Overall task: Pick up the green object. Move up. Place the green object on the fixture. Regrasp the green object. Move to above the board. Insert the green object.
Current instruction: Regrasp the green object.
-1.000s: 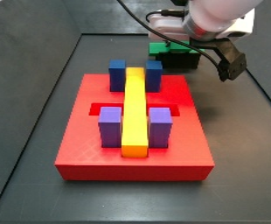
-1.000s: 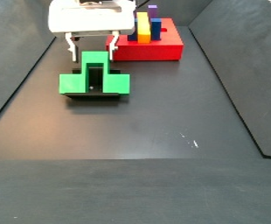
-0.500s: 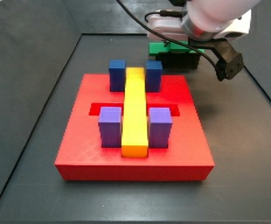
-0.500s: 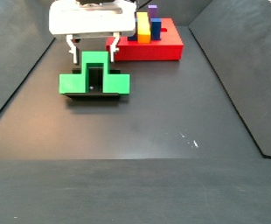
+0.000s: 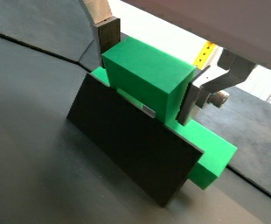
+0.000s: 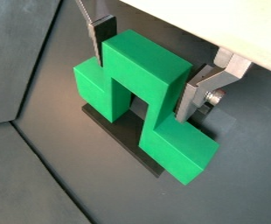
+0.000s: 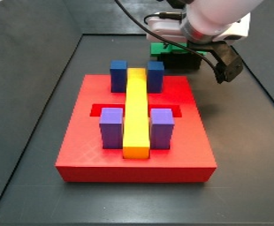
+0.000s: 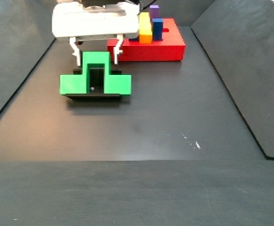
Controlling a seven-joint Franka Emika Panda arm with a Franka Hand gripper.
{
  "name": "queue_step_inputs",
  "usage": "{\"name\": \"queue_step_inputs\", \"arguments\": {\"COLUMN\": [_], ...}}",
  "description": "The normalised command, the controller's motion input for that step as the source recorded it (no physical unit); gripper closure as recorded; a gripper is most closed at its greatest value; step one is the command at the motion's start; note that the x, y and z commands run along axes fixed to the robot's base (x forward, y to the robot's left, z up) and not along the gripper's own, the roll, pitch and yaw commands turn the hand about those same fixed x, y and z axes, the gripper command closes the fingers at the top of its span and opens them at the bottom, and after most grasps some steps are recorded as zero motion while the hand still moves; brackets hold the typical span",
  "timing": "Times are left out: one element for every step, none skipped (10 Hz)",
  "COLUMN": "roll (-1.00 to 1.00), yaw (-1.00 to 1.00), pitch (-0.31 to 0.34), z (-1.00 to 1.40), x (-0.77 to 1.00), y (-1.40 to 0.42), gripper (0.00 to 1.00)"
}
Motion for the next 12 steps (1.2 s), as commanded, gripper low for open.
{"name": "queue_step_inputs", "arguments": {"roll": [0.05,-0.02,-0.03,0.00,0.00,0.00,0.00,0.00,0.00,0.00,0.00,0.00], "yaw": [0.00,0.00,0.00,0.00,0.00,0.00,0.00,0.00,0.00,0.00,0.00,0.00], "pitch": [0.000,0.000,0.000,0.000,0.000,0.000,0.000,0.000,0.000,0.000,0.000,0.000], "z": [0.00,0.00,-0.10,-0.08,0.00,0.00,0.00,0.00,0.00,0.00,0.00,0.00], "x": [-0.04,0.00,-0.04,-0.07,0.00,0.00,0.00,0.00,0.00,0.00,0.00,0.00], "y": [0.00,0.00,0.00,-0.01,0.00,0.00,0.00,0.00,0.00,0.00,0.00,0.00], "gripper": [0.00,0.00,0.00,0.00,1.00,1.00,1.00,1.00,1.00,1.00,1.00,1.00]}}
